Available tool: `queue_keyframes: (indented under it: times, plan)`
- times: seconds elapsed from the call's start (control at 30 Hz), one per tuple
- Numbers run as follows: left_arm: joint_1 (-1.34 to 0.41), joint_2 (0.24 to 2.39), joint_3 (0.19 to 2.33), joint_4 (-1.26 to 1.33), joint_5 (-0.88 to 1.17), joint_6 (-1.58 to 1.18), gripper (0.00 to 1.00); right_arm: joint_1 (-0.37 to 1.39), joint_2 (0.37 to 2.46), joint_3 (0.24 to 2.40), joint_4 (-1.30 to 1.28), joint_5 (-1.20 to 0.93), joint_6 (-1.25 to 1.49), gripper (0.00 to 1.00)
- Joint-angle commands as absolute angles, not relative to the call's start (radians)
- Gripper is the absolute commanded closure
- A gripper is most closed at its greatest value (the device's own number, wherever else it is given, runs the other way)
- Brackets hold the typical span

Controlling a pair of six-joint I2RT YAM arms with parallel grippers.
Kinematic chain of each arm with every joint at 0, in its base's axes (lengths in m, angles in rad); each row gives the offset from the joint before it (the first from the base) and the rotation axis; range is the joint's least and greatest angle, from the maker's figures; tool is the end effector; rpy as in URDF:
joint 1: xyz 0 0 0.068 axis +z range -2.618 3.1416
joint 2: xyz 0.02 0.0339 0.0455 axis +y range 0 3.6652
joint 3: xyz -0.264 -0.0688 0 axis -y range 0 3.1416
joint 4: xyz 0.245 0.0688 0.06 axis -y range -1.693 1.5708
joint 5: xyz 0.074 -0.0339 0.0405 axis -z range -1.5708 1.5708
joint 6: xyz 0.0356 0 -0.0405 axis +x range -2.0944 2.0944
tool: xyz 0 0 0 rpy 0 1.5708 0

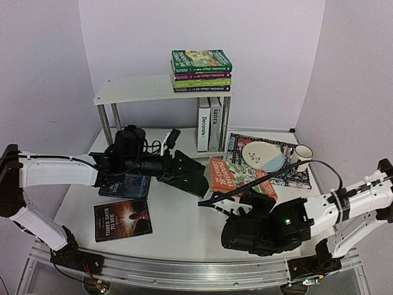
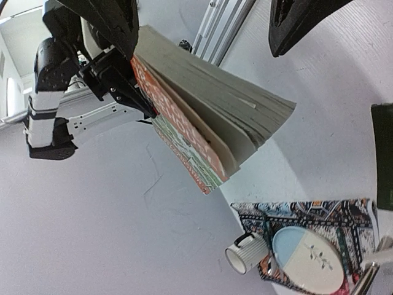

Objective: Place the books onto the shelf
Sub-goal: Pass from the left arm to the right, then place the book on the book pile on the shelf.

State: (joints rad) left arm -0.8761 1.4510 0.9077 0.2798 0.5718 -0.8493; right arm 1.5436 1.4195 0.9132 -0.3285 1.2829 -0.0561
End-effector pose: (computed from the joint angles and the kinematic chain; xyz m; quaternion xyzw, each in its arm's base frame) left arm 0.1962 -0.2655 0.2732 0.1817 0.7593 -0.5888 0.2094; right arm 0.0417 0.2790 0.2458 -0.3862 0.6753 -0.2157 0.5901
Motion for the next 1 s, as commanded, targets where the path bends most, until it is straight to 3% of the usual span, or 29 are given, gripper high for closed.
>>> queue_keyframes:
  times: [0.0,0.3,0.67,0.97]
  plan:
    - [-0.870,1.247,0.879,0.249,0.408,-0.726,0.20,1.547,1.248,1.036,-0.347,1.320,-0.245,1.00]
    - [-0.871,1.003,0.906,0.020,0.173,-0.596,0.19,1.352,1.096,1.214,0.038,1.127,-0.672,1.00]
    - [-0.871,0.957,0.888,-0.021,0.171,-0.596,0.19,1.163,1.431,1.779,0.209,0.922,-1.086,1.00]
    - [-0.871,0.950,0.868,-0.023,0.146,-0.590,0.19,1.021,1.730,2.160,0.236,0.689,-1.245,1.00]
